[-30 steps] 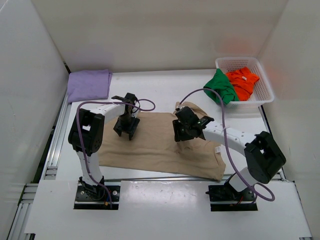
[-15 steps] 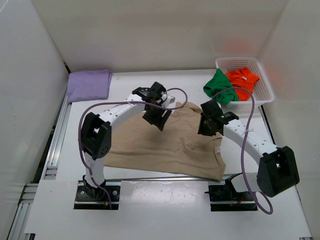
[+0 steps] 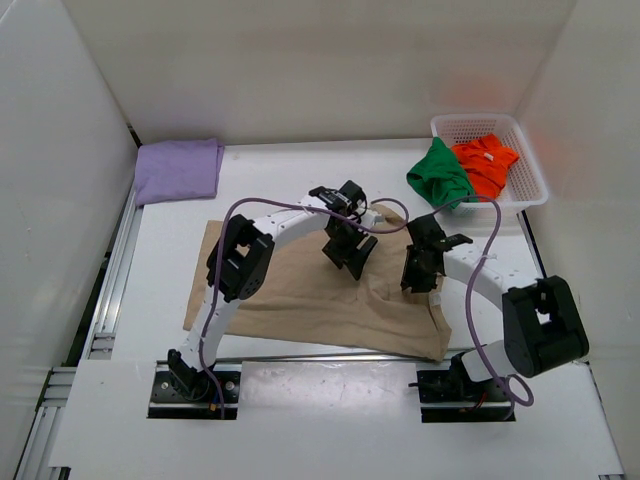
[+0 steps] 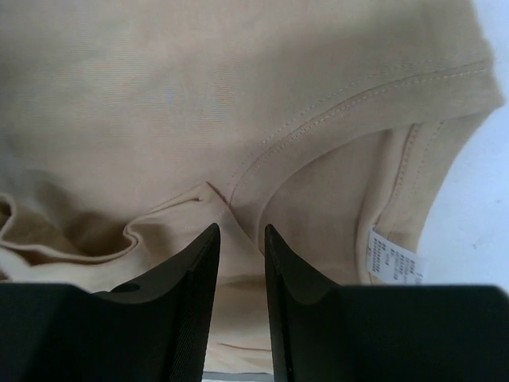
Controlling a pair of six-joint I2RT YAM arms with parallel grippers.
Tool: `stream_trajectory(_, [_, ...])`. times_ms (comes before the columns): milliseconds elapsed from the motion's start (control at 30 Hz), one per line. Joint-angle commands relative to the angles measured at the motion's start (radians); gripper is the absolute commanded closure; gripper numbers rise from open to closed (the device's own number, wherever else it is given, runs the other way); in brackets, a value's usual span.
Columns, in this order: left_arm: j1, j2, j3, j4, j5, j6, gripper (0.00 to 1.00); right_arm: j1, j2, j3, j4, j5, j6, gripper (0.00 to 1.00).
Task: Fold and stack the t-shirts
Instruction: Fold the flattened tshirt in 1/3 of the way
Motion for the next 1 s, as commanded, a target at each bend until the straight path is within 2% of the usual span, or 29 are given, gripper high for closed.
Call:
stream_trajectory(0, [-0.011,-0.022,0.063,0.025,0.114,0.001,0.23,-0.007,0.035,-0.007,0.072,-0.042,-0.019,0.66])
stream_trajectory(467, [-0.02,0.023,0.043,0.034,0.292,0.001,0.24,-0.02,0.099,-0.027,0.155,-0.122,-0.029,0.64])
stream_trajectory(600, [-0.02,0.064,0.052,0.034,0.328,0.001,0.43,-0.041,0.108,-0.027,0.155,-0.122,-0.02,0.78])
stream_trajectory(633, [-0.02,0.064,0.052,0.034,0.338,0.001,0.48,-0.041,0.099,-0.027,0.155,-0.122,-0.02,0.85])
stream_trajectory(733, [-0.02,0.064,0.052,0.034,0.369,0.001,0.72,-0.052,0.074,-0.027,0.141,-0.122,-0.02,0.96])
stream_trajectory(800, [-0.02,0.064,0.052,0.034,0.369,0.001,0.9,-0.061,0.039,-0.027,0.113,-0.113,-0.02,0.97])
stream_trajectory(967, [-0.02,0.029,0.042,0.034,0.306,0.001,0.9,-0.07,-0.071,0.008,0.043,-0.015,-0.02,0.98])
